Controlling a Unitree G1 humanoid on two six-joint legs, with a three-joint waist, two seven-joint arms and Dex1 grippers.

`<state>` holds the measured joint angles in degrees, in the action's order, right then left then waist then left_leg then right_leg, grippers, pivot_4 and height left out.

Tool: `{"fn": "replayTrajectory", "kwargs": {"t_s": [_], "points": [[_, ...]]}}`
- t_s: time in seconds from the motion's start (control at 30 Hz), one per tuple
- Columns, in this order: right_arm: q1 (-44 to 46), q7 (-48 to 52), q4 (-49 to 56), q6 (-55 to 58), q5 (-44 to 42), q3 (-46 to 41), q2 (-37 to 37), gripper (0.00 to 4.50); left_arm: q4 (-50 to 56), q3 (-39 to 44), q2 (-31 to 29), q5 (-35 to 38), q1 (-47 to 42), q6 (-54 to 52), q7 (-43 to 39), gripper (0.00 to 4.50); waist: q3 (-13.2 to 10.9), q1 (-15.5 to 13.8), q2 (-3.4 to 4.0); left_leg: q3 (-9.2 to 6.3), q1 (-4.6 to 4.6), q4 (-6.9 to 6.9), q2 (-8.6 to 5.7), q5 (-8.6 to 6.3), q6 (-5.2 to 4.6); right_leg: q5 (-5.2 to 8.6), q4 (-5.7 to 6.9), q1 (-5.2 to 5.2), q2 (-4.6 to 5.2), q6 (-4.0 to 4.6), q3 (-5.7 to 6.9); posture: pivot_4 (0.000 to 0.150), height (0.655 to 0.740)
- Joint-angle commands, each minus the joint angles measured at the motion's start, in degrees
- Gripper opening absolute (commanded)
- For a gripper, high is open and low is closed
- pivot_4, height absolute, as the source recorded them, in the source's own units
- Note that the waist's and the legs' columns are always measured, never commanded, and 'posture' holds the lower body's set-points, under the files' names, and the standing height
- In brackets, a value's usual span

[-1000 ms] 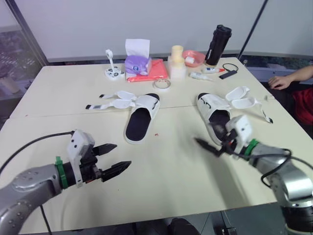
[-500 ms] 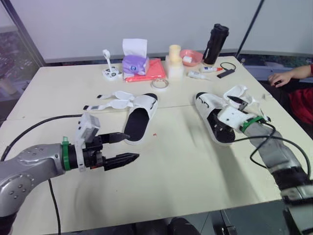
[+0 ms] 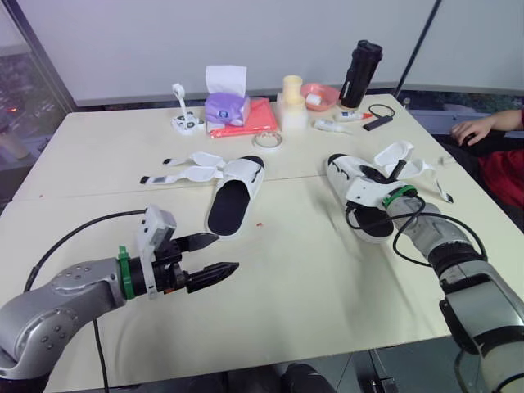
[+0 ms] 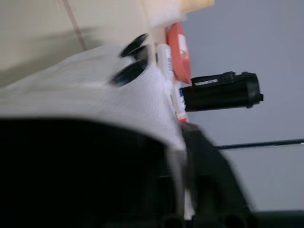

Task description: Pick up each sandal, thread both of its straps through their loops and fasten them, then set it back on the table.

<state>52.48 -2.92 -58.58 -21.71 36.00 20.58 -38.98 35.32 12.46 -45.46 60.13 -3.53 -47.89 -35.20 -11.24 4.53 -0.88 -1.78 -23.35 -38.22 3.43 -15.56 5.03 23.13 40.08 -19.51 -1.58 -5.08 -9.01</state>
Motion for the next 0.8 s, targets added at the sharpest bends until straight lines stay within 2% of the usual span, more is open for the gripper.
{"fn": "replayTrajectory", "kwargs": {"t_s": [0.03,0.17,0.47,0.63,0.8], "points": [[3.3,-1.5,-1.2,-0.8,0.0,-0.5,-0.2,0.05,1.4,1.8,0.2,-0.8,0.3,1.8,0.1,4.50,0.0,0.1,0.00,-0.01,0.00,-0.01,0.00,0.01,0.00,0.00,0.01,0.00,0.00,0.00,0.01,0.150,0.7400],[4.5,-1.6,-0.2,-6.3,0.0,-0.1,-2.1,0.05,0.0,2.5,-0.4,-2.3,0.8,2.6,-1.0,4.50,0.0,0.3,0.00,-0.02,0.00,0.00,-0.01,0.02,0.00,0.00,0.02,0.00,0.00,0.00,0.03,0.150,0.7400],[1.8,13.2,11.1,-43.4,-4.1,3.8,-8.3,0.05,-2.5,2.2,-1.3,-3.8,-0.5,2.9,-3.9,4.50,0.0,1.7,0.01,-0.01,0.03,0.05,0.00,0.01,-0.01,0.00,0.03,-0.01,0.08,-0.01,0.22,0.150,0.7400],[3.0,11.2,13.9,-56.6,3.0,4.0,-10.2,0.05,-1.9,1.0,-0.4,-3.5,-0.5,2.5,-4.0,4.50,0.0,1.3,0.01,-0.03,0.03,-0.02,-0.01,0.01,-0.01,0.00,0.06,0.02,0.11,-0.01,0.26,0.150,0.7400],[2.5,6.2,15.0,-63.6,12.5,3.3,-9.2,0.05,-1.0,-0.2,0.6,-3.6,-0.4,2.5,-3.3,4.50,0.0,1.1,0.01,-0.08,0.05,-0.08,-0.03,0.02,0.00,0.00,0.09,0.06,0.14,-0.01,0.34,0.150,0.7400]]}}
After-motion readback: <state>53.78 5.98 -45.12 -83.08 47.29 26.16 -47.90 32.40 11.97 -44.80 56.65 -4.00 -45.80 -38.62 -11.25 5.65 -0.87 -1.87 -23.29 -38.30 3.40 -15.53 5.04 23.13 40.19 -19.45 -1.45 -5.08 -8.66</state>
